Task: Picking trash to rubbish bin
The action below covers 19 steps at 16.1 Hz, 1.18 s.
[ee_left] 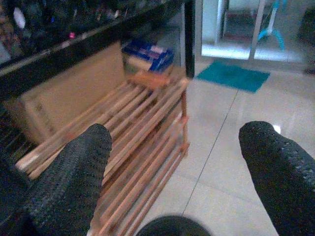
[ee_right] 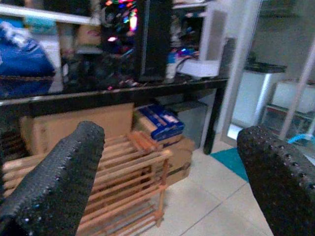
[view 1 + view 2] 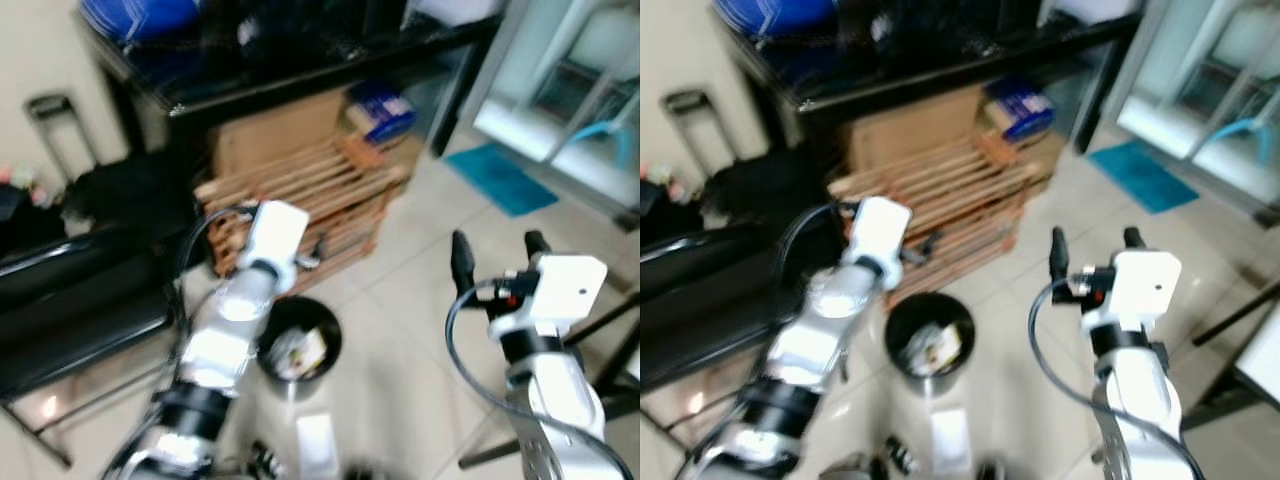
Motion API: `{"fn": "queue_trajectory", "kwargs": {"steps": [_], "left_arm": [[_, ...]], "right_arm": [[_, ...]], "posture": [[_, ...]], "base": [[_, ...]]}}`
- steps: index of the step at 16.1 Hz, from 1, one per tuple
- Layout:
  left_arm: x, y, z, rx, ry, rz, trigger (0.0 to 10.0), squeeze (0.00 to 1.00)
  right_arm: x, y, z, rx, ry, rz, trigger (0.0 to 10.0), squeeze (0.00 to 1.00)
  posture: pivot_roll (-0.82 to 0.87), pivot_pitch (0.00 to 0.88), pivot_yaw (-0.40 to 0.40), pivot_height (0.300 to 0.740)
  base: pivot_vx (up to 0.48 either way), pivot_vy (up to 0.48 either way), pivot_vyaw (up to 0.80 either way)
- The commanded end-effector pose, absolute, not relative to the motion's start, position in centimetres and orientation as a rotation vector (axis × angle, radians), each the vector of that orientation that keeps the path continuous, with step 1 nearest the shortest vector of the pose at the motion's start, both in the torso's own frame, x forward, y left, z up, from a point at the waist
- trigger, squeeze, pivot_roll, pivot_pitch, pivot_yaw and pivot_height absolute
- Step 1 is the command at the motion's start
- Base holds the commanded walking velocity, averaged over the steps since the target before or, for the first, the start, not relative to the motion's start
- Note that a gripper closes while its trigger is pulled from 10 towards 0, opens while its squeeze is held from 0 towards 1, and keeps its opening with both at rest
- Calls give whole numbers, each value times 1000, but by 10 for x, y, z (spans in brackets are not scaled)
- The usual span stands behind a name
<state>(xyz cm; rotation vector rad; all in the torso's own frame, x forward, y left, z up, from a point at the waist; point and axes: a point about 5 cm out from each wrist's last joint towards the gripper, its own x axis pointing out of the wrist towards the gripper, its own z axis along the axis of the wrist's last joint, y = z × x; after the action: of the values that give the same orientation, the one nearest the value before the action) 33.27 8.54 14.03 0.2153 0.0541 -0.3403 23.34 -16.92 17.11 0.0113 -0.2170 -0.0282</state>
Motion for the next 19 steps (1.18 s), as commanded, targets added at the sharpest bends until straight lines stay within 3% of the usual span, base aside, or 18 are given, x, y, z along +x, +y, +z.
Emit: {"fn": "queue_trajectory", "kwargs": {"steps": [1, 9, 19], "left_arm": [[334, 82, 140, 213, 55, -337, 10000, 0], [341, 72, 145, 149, 61, -380, 10000, 0], [340, 65, 142, 89, 102, -439, 10000, 0]], "right_arm": [[231, -177, 176, 21, -224, -79, 10000, 0], [235, -166, 181, 43, -222, -72, 10000, 0], [235, -167, 182, 51, -199, -75, 10000, 0]], "posture": [[138, 73, -66, 740], [126, 68, -59, 740], [110, 80, -58, 740]], "base": [[0, 0, -775], [0, 0, 0], [0, 0, -760]]}}
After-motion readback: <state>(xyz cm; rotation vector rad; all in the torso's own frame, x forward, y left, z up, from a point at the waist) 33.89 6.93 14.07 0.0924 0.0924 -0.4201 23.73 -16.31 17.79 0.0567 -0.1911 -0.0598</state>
